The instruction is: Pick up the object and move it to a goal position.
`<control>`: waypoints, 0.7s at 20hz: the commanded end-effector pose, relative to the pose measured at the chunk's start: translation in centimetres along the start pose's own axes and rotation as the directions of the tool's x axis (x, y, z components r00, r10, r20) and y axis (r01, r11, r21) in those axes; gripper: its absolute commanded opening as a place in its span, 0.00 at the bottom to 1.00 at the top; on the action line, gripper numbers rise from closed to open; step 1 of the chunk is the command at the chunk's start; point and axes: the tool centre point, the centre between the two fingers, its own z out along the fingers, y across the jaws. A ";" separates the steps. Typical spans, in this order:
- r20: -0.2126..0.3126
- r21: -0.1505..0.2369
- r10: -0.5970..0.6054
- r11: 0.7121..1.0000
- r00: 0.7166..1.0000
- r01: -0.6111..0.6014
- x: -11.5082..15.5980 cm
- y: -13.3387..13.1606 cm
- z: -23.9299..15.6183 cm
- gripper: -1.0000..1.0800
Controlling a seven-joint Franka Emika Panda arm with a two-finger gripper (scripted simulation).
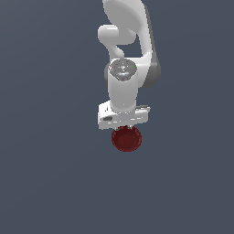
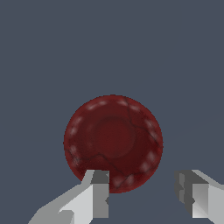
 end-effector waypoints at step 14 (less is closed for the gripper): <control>0.036 0.134 -0.310 0.943 0.950 0.303 2.3 0.0 3.1 0.62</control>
